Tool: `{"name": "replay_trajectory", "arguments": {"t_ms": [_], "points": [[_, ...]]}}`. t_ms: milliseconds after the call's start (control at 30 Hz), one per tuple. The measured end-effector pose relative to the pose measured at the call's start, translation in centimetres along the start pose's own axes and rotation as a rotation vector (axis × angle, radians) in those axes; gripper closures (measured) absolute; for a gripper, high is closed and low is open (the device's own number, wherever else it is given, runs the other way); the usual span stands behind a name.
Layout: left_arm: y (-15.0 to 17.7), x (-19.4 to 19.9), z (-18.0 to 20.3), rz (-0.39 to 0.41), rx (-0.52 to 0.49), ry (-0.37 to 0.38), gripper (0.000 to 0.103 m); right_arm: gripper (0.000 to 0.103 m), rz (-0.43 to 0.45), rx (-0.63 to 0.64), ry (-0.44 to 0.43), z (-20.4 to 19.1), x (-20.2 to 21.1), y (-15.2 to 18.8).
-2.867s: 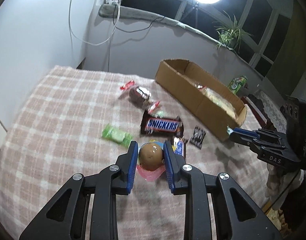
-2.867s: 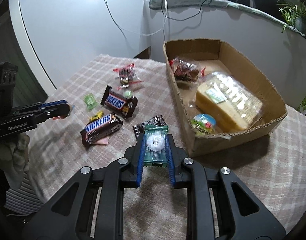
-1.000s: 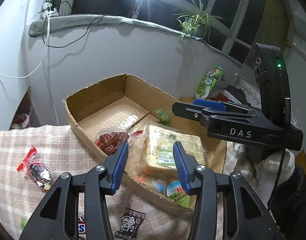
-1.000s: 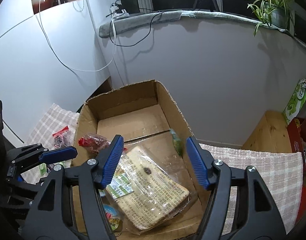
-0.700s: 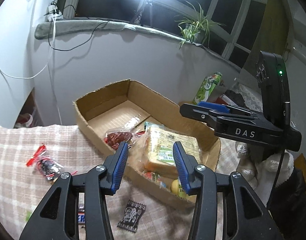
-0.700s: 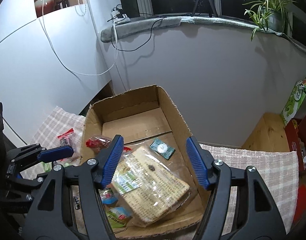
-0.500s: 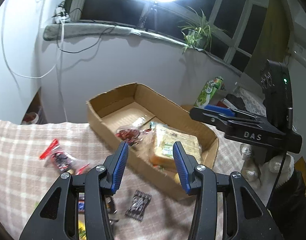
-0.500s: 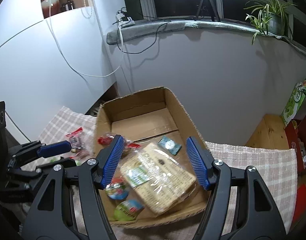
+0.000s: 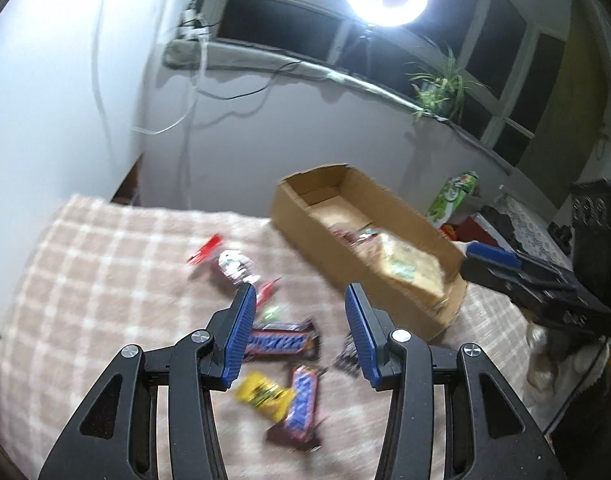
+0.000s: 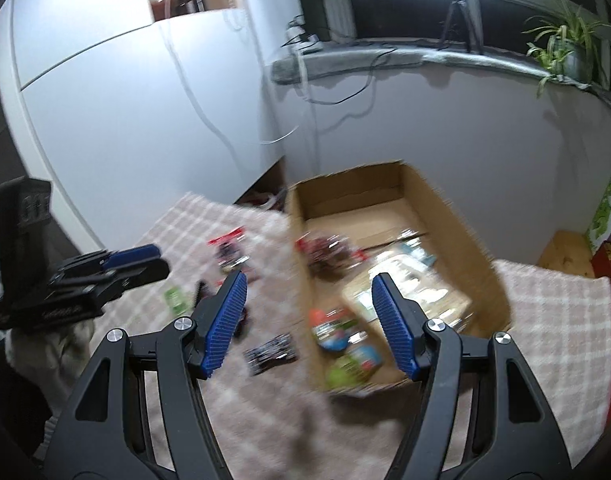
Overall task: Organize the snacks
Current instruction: 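Withdraw both open tools from the box toward the loose snacks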
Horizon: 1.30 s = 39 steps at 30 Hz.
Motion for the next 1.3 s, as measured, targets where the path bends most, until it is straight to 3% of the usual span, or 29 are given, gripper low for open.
{"name": "replay_trajectory", "arguments": {"t_ms": [267, 533, 667, 800, 1067, 1300], "points": [[3.3, 0.4, -4.3, -0.05, 0.061, -0.045, 0.058, 0.035, -0.098, 0.023, -0.071, -5.0, -2.9, 4.7], [5.6, -0.5, -7.1, -0.096, 0.09, -0.084, 0.058, 0.036, -0.184, -0.061, -0.036, -4.4, -5.6, 8.9], [6.5, -1.0, -7.5, -0.123, 0.078, -0.087, 0.058, 0.044, -0.214, -0.085, 0.011, -3.6, -6.7, 10.1], [7.1, -1.9, -7.6, -0.153, 0.07, -0.08, 0.058, 0.051, -0.22, -0.129, 0.021, -2.8, -7.8, 10.2], [7.2, -4.0, -7.7, -0.177, 0.065, -0.074, 0.058, 0.051, -0.208, -0.157, 0.05, -2.3, -9.7, 9.1], [6.5, -5.1, -7.0, -0.188, -0.006, -0.088, 0.058, 0.052, -0.202, -0.131, 0.083, -2.6, -10.8, 8.5]]}}
Point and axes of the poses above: each gripper's, at about its wrist camera, not at the fingertips, and x roughly against the way its jaws point, z to its right, y to its underside, the point moved 9 cm from there along -x, roughly the way its jaws point, and after that the axes turned 6 degrees about -y, right-handed, at the moved point
